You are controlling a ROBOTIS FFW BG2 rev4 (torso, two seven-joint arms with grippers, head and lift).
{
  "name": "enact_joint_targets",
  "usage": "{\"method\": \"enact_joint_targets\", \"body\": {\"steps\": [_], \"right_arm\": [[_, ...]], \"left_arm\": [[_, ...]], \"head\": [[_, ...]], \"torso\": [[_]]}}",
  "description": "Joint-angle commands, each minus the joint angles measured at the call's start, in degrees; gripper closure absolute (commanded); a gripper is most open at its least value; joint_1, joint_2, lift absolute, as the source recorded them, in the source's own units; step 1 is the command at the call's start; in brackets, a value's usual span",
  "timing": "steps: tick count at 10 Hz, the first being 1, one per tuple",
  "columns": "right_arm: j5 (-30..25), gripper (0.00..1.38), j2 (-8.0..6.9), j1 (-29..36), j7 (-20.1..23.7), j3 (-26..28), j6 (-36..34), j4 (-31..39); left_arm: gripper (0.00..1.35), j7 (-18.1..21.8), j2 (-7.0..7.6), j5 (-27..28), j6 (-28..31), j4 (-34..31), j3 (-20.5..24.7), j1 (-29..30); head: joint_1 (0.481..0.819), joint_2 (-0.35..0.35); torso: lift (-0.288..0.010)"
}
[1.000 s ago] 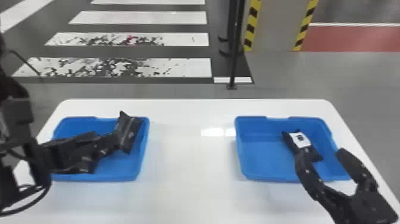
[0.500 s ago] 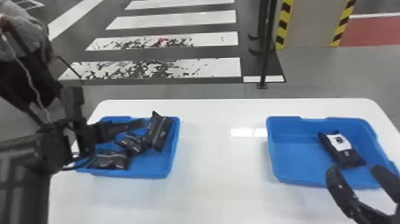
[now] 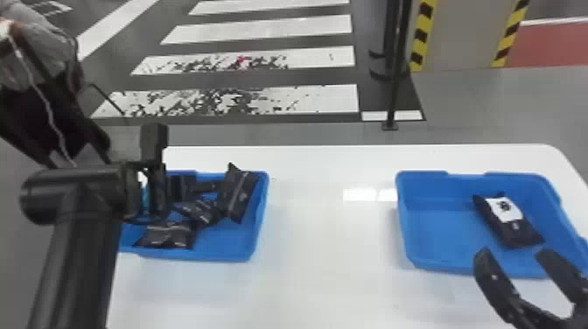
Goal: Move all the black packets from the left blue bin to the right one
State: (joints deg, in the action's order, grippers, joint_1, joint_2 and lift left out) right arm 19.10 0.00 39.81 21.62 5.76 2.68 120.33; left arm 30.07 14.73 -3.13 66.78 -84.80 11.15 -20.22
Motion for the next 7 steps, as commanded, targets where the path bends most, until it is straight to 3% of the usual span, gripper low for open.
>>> {"method": "enact_joint_targets", "body": {"steps": [1,4,5,7], "right_arm": [[0.3,0.13,-0.05,-0.4,0.0,-0.4,-0.1,-0.7],[0.5,0.13,-0.05,-1.4,0.0,-1.1,-0.1,-1.9],[0.7,0.13,-0.05,-1.8,0.0,-1.3,-0.1,-2.4],[2.1,0.13,-0.05,-1.3,0.0,-1.3,-0.1,-2.4]], "left_arm": [[0.17,-1.0,-0.41,1.8,-0.7,5.0,-1.0,-2.1],[0.21,-1.0,-0.14,-4.1,-5.1,15.7,-6.1,-6.5],[0.33,-0.4,-0.23,-5.6,-5.9,17.2,-6.6,-6.9],[1.11,-0.6,-0.50,-4.3,-7.9,17.5,-6.8,-6.2]], "head": [[0.695,0.151],[0.695,0.147],[0.695,0.124],[0.695,0.103]], "torso": [[-0.121],[-0.121],[-0.121],[-0.121]]}}
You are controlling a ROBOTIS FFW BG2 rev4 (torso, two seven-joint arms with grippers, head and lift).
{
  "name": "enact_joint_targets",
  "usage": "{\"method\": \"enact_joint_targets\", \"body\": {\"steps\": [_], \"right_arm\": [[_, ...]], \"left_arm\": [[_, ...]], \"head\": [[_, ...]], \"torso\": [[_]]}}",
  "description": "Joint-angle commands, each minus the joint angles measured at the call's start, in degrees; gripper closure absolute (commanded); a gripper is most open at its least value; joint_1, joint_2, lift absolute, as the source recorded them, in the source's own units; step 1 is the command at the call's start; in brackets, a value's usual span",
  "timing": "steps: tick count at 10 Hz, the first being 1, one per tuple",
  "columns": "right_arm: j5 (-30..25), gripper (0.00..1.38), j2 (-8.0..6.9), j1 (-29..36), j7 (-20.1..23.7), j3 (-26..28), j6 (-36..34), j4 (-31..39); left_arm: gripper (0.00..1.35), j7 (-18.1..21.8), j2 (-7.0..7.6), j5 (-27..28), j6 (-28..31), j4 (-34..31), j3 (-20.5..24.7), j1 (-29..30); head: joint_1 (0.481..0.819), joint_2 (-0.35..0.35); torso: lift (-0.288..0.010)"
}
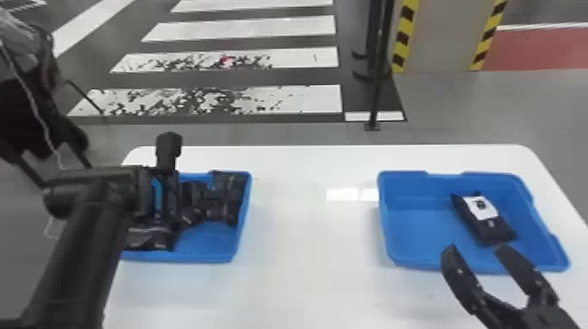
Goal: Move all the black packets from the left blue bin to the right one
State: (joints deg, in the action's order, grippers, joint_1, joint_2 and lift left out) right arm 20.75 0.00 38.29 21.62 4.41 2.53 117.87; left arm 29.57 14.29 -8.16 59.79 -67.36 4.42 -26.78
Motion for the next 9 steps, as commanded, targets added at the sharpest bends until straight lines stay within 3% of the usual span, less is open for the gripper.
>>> {"method": "enact_joint_targets", "body": {"steps": [1,4,5,6,7,9], "right_arm": [[0.7,0.13,-0.05,0.7,0.0,0.2,0.0,0.5],[1.9,0.13,-0.05,1.5,0.0,0.2,0.0,0.9],[2.0,0.13,-0.05,1.9,0.0,0.2,0.0,1.7],[2.2,0.13,-0.05,2.1,0.0,0.2,-0.3,2.0],[2.8,0.13,-0.05,2.3,0.4,0.2,-1.4,2.4],[3.2,0.13,-0.05,1.4,2.9,0.2,-3.2,2.6]], "left_arm": [[1.19,-0.1,-0.05,1.3,0.3,-0.1,-0.1,0.6],[1.20,1.8,0.21,2.0,1.0,-1.1,-0.2,2.0],[1.20,2.6,0.39,0.2,1.8,-8.9,0.6,6.0],[1.20,2.5,0.12,-1.1,5.2,-22.3,3.9,12.4],[1.20,3.1,0.21,-3.0,6.4,-31.3,5.9,16.7],[1.20,3.7,0.30,-8.3,7.9,-44.6,6.6,23.1]], "head": [[0.695,0.100],[0.695,0.107],[0.695,0.104],[0.695,0.101],[0.695,0.095],[0.695,0.094]], "torso": [[-0.121],[-0.121],[-0.121],[-0.121],[-0.121],[-0.121]]}}
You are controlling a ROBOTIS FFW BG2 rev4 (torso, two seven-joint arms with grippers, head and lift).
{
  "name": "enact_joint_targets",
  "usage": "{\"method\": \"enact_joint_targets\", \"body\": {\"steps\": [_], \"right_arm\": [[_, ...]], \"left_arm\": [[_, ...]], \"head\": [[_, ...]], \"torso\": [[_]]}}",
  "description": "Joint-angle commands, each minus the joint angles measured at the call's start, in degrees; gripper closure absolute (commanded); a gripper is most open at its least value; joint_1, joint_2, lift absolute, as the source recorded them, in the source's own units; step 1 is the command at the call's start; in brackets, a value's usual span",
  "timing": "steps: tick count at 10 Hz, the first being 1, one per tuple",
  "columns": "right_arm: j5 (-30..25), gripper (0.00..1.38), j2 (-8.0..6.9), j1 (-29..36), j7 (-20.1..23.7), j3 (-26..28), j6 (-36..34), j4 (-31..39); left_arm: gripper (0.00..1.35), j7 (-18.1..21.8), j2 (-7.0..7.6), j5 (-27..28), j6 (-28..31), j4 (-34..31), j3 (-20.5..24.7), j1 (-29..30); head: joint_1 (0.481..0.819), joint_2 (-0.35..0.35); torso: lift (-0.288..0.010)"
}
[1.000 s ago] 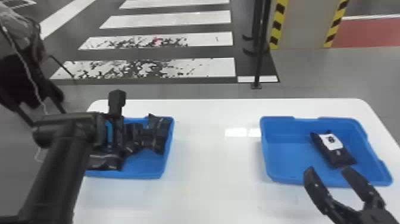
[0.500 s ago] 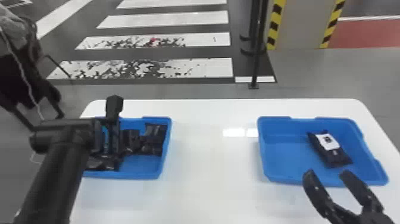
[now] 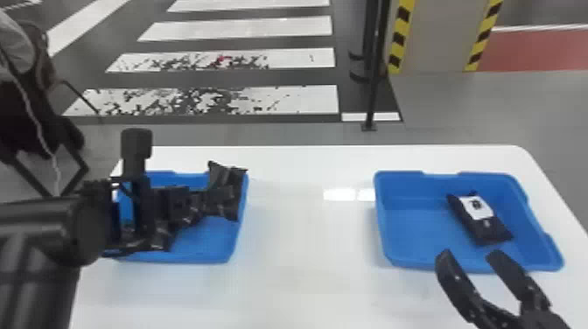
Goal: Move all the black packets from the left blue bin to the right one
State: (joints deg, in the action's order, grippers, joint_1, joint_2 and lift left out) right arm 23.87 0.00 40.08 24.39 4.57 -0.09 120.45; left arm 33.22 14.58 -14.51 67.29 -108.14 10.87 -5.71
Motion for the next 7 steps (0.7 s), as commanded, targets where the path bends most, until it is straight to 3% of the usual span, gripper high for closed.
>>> {"method": "enact_joint_targets", "body": {"steps": [1,3,4,7], "right_arm": [[1.2,0.13,-0.05,-2.1,2.9,0.0,-3.1,-0.8],[2.4,0.13,0.00,-7.0,8.0,-0.2,-7.2,-2.1],[3.1,0.13,0.35,-8.3,8.1,-0.9,-9.3,-1.5],[5.3,0.13,1.23,-11.0,8.2,-2.6,-13.5,-1.7]], "left_arm": [[1.20,1.1,-0.34,-4.6,-0.2,-7.1,-0.2,4.3],[1.20,3.3,-2.45,-7.7,-0.6,-9.9,-1.8,7.0],[1.20,4.0,-3.51,-7.9,-0.6,-11.2,-2.5,8.1],[1.20,4.7,-4.03,-12.2,-0.6,-11.7,-9.0,7.5]], "head": [[0.695,0.084],[0.695,0.057],[0.695,0.041],[0.695,-0.016]], "torso": [[-0.121],[-0.121],[-0.121],[-0.121]]}}
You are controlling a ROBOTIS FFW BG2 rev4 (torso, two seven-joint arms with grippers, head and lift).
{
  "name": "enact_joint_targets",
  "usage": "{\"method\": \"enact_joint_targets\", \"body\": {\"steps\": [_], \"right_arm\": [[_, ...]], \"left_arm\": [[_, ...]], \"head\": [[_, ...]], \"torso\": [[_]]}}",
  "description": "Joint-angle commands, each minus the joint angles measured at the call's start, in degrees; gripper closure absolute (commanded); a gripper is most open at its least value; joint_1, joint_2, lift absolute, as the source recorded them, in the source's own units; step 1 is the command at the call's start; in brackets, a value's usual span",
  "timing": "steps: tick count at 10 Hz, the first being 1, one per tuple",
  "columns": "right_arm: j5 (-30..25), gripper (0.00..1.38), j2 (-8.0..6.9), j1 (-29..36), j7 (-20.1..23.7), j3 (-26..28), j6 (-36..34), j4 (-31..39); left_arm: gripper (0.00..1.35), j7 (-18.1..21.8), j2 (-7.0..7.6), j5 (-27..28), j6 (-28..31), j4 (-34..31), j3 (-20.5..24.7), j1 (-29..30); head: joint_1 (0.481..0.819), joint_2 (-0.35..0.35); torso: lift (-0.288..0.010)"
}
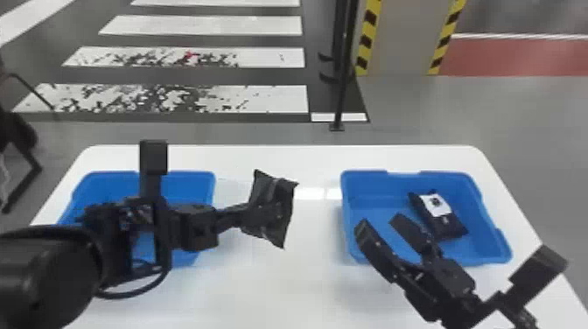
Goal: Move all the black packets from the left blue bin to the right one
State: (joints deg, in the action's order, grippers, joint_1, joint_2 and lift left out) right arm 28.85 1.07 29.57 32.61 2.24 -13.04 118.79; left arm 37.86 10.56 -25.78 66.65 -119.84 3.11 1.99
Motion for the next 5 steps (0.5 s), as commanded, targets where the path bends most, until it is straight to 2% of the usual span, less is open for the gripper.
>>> {"method": "enact_joint_targets", "body": {"steps": [1,4,5], "right_arm": [[1.0,0.13,0.43,-1.3,0.0,-1.1,-1.4,0.0],[2.0,0.15,1.13,-3.8,-0.1,-3.6,-2.3,-1.4],[2.1,0.29,1.22,-4.1,-0.1,-4.0,-2.3,-1.4]], "left_arm": [[1.20,0.0,-0.10,-1.9,0.1,0.0,-3.7,-0.7],[1.20,-0.1,-0.28,-4.0,1.4,0.1,-9.0,-1.6],[1.20,-0.2,-0.28,-4.7,1.8,0.2,-10.3,-1.6]], "head": [[0.695,-0.030],[0.695,-0.084],[0.695,-0.090]], "torso": [[-0.121],[-0.121],[-0.121]]}}
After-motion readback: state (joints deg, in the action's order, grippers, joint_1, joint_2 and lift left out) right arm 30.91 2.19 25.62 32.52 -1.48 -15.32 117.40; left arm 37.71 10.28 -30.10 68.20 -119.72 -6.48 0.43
